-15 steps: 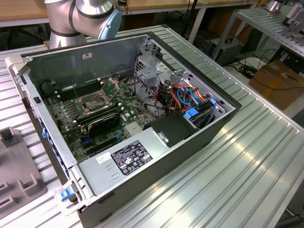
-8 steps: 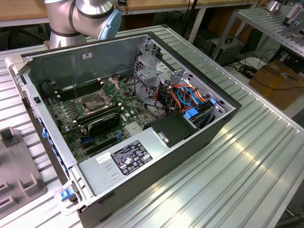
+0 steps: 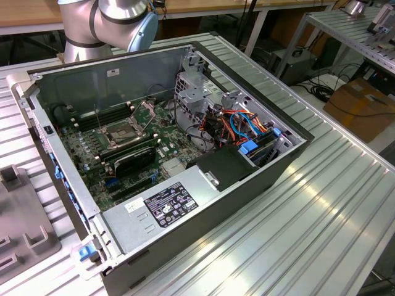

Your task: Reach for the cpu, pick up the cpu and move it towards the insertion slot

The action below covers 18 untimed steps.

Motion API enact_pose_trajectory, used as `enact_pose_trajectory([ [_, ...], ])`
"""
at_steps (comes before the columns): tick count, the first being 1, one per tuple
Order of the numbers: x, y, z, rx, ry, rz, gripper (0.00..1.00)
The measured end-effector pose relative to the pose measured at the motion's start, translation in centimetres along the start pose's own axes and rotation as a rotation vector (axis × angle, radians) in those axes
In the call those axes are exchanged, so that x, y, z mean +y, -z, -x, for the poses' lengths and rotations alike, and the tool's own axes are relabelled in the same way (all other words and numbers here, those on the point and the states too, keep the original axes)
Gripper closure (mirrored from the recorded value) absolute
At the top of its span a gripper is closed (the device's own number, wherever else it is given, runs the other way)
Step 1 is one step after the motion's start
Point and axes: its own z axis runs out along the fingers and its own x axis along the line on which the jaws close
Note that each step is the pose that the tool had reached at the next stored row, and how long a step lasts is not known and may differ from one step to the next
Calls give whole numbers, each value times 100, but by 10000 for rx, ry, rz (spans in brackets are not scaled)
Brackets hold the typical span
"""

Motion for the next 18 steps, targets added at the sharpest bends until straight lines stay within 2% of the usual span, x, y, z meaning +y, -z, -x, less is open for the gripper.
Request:
enact_pose_trajectory([
  [5,1,18,1,0,0,0,45],
  [13,3,148,-1,1,0,8,45],
  [18,5,258,-2,2,0,9,45],
])
